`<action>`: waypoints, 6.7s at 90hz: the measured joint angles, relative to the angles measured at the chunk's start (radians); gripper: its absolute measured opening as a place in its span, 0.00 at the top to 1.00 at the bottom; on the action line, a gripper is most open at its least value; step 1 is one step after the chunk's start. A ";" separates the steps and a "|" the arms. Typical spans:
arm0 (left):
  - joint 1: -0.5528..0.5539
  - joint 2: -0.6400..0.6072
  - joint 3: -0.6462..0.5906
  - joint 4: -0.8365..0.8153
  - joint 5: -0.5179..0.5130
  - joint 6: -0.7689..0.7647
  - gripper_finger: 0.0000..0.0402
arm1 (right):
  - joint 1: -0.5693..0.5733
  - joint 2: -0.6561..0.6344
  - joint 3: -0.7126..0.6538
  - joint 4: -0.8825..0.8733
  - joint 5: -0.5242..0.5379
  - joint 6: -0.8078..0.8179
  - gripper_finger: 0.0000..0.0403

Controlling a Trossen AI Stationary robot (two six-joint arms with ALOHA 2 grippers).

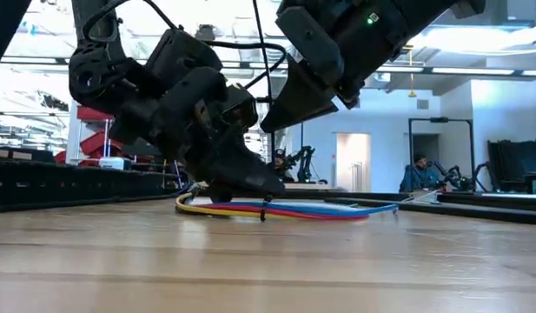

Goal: Ziptie cables
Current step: Wrap the black zip tie on the cable

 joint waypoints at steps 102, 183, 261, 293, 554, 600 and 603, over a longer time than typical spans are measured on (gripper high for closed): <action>-0.055 0.001 -0.003 -0.028 -0.079 0.006 1.00 | -0.013 -0.083 0.006 -0.055 0.008 -0.078 1.00; -0.009 0.002 -0.005 -0.010 -0.025 0.051 1.00 | 0.046 -0.077 0.009 -0.367 -0.410 -0.034 0.52; -0.008 0.005 -0.005 0.037 -0.059 0.059 1.00 | 0.022 0.098 0.045 -0.321 -0.367 -0.121 0.38; -0.008 0.005 -0.004 0.035 -0.066 0.058 1.00 | -0.044 0.116 0.045 -0.256 -0.372 -0.121 0.62; 0.162 0.002 -0.005 0.212 0.137 -0.079 0.99 | -0.026 0.110 0.044 -0.386 -0.532 -0.182 0.68; 0.189 0.000 -0.003 0.309 0.254 -0.098 1.00 | -0.021 0.115 0.104 -0.389 -0.531 -0.116 0.66; 0.187 0.000 -0.003 0.308 0.250 -0.089 1.00 | -0.024 0.116 0.104 -0.389 -0.531 -0.109 0.64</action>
